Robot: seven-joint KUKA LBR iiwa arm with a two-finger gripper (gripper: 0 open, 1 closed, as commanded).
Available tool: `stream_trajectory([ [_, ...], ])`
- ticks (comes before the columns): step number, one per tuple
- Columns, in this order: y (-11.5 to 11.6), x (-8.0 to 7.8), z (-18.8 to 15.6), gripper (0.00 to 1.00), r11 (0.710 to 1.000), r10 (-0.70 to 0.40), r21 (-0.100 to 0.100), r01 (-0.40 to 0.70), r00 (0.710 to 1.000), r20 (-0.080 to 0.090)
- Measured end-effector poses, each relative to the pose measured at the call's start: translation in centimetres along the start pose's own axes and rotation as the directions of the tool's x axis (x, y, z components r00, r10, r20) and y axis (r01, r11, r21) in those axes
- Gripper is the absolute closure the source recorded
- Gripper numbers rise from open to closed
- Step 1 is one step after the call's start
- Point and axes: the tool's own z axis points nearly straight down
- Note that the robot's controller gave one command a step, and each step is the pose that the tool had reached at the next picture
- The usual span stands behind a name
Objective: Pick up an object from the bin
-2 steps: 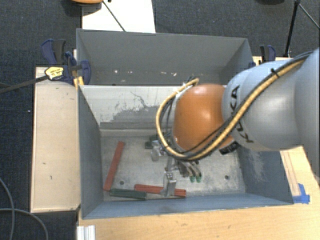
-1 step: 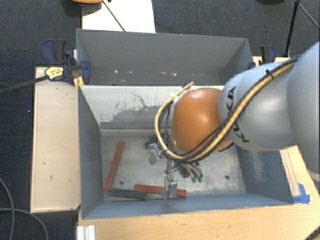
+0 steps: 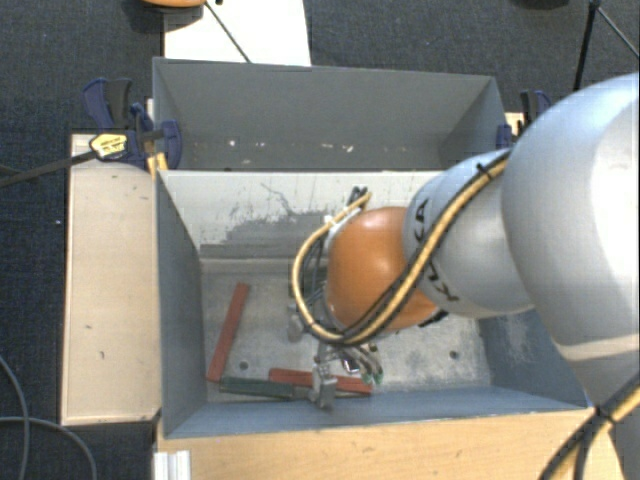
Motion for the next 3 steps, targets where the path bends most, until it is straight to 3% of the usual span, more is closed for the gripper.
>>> stream_trajectory([
  [1, -1.15, 0.24, -0.14, 1.0, 1.0, -0.003, 0.0, 0.003, 1.0, -0.006],
  [3, -1.15, 0.34, -0.48, 1.0, 1.0, -0.001, 0.0, 0.001, 1.0, -0.009],
])
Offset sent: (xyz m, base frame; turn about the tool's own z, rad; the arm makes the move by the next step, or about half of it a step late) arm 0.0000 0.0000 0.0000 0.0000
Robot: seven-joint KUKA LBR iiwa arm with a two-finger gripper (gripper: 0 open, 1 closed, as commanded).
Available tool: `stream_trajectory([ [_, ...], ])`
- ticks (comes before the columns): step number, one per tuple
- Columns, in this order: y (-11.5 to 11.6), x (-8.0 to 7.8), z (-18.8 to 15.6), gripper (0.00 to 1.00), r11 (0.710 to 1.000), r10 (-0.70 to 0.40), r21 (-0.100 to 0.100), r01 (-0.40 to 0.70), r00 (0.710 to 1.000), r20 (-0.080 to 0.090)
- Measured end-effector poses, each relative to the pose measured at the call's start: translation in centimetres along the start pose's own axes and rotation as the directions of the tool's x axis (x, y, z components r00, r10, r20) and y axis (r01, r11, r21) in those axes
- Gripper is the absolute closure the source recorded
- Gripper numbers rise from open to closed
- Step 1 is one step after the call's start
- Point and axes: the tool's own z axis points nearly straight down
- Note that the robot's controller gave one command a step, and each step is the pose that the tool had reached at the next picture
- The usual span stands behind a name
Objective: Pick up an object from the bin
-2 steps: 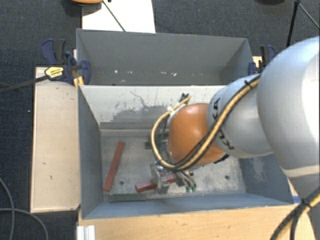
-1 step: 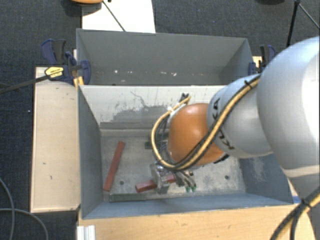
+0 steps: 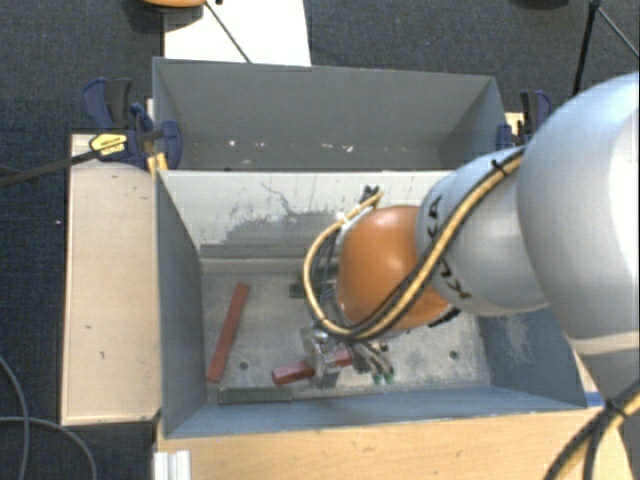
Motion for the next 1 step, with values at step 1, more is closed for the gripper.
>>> stream_trajectory([
  [1, -0.01, 0.14, -1.41, 1.0, 1.0, 0.001, 0.0, -0.001, 1.0, -0.006],
])
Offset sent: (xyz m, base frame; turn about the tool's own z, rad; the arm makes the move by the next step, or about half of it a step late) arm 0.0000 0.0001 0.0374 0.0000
